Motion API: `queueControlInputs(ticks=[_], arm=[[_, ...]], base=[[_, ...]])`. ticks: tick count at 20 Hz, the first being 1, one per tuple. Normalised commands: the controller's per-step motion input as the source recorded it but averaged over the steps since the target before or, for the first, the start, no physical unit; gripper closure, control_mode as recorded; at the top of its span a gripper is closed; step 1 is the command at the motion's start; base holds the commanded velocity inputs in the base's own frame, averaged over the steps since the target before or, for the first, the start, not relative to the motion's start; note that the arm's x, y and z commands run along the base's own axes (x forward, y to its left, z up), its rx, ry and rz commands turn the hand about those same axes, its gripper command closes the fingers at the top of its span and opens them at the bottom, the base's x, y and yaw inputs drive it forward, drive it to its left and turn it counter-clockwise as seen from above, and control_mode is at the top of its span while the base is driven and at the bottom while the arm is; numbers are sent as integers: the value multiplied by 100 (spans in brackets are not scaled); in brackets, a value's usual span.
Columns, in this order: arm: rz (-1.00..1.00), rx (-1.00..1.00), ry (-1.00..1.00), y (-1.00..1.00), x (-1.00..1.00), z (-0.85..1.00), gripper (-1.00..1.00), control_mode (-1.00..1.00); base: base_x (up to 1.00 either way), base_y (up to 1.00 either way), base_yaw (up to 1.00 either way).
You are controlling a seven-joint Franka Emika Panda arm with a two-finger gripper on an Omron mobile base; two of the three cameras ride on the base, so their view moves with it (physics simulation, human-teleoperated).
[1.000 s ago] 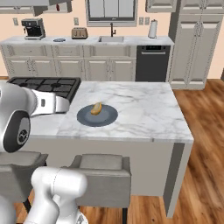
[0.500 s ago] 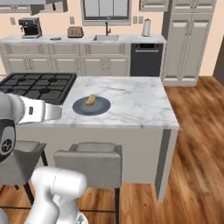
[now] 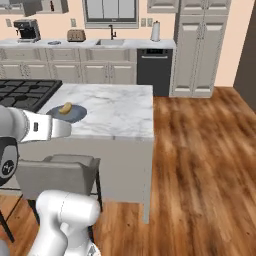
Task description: Move the hot dog bun to the plate on the dining table and place the condiment next to that plate. Then navigate to the fridge and take the sausage and place it on the plate as well.
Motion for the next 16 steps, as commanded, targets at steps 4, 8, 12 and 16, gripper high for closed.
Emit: queueControlInputs(ticks=[4, 8, 12, 16], arm=[[0, 0, 0, 0, 0, 0, -100, 100], [0, 0, 0, 0, 0, 0, -100, 100], [0, 0, 0, 0, 0, 0, -100, 100], [0, 0, 0, 0, 0, 0, -100, 100]], base=[[15, -100, 24], [30, -100, 26], [35, -100, 28], [54, -96, 29]])
